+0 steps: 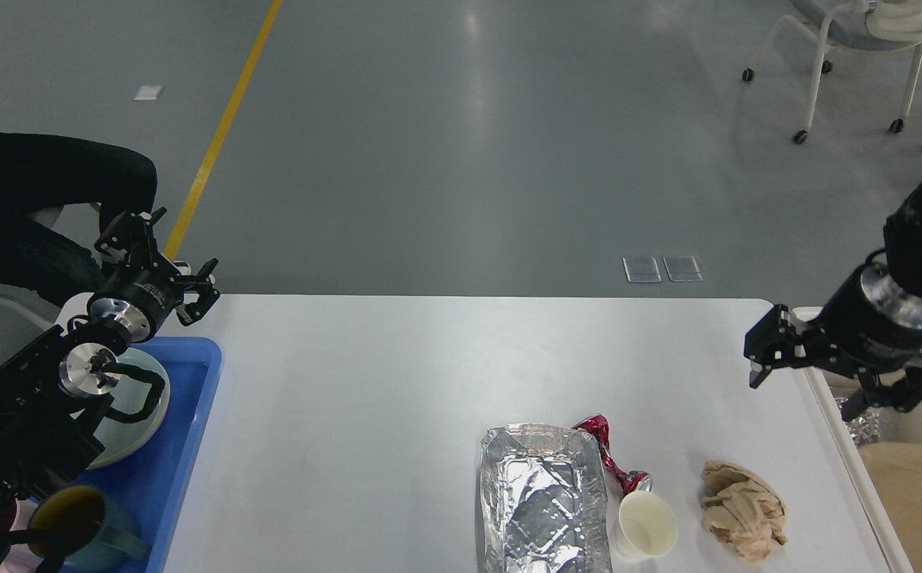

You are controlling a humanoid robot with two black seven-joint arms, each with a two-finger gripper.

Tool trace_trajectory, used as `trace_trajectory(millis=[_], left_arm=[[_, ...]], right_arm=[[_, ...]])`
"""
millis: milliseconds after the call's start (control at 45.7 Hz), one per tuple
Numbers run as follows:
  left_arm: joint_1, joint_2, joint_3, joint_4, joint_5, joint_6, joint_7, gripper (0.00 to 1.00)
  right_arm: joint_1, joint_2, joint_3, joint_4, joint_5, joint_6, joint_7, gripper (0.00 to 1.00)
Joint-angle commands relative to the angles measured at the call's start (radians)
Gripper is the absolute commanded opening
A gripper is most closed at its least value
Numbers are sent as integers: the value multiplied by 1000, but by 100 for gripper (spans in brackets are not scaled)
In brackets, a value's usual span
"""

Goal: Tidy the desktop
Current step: 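Lower the right gripper toward the crumpled tan paper, then grasp the crumpled tan paper with the right gripper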

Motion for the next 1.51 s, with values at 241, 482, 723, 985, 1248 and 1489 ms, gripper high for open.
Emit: trace_trajectory(millis=[241,482,723,985,1248,1489], left_arm=[[0,0,0,0,0,0,0,97],[0,0,0,0,0,0,0,97],[0,0,0,0,0,0,0,97],[0,0,0,0,0,0,0,97],[0,0,0,0,0,0,0,97],[0,-3,0,0,0,0,0,97]], right_arm=[[-419,-42,188,-167,0,-67,0,100],[-537,-40,267,-195,-2,-147,0,100],[-620,-12,291,-267,-2,-197,0,100],[-675,18,330,-307,-2,-249,0,100],[-675,26,337,-308,-2,-335,-1,98],[-672,41,327,-307,-16,-366,-3,75]])
